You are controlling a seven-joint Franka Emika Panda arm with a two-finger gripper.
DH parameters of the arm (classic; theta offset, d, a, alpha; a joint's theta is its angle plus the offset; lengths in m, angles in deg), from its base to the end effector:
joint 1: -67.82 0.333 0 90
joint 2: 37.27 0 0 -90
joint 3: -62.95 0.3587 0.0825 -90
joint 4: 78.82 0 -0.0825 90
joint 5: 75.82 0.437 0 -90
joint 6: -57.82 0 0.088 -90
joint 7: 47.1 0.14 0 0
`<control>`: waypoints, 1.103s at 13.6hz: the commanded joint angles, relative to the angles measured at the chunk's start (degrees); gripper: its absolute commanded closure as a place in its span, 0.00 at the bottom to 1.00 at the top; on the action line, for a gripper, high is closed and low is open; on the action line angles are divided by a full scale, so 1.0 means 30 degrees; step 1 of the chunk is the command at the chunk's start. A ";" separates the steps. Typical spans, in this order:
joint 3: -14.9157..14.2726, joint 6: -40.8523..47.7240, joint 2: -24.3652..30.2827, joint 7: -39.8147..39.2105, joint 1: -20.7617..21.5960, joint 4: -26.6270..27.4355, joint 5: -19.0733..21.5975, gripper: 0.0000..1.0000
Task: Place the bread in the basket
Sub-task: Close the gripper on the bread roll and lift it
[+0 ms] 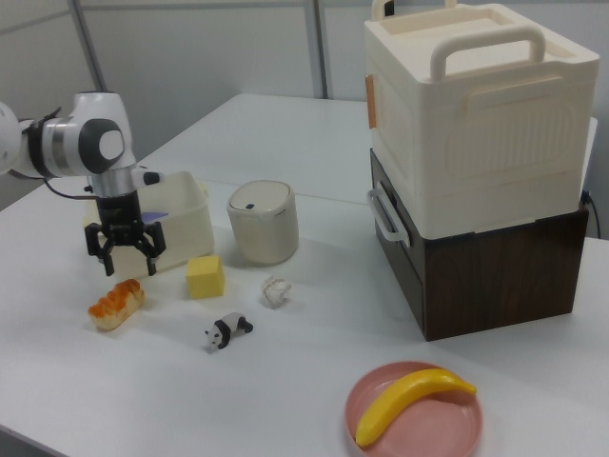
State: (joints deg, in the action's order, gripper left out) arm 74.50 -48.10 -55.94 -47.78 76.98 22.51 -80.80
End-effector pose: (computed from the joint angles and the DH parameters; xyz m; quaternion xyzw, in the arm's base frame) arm 0.6272 0.2186 0.3460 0.9726 0.1995 -0.1157 0.0282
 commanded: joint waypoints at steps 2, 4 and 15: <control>0.1276 -0.2214 0.0891 0.2477 -0.0007 0.2693 -0.0243 0.07; 0.1891 -0.3711 0.0862 0.3388 -0.0007 0.3926 -0.0855 0.13; 0.2069 0.0995 0.3264 -0.0272 -0.0329 0.2005 -0.0164 0.74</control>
State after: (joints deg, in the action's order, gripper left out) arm 80.27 -51.17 -50.21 -45.61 76.65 31.67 -84.85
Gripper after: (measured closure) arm 0.727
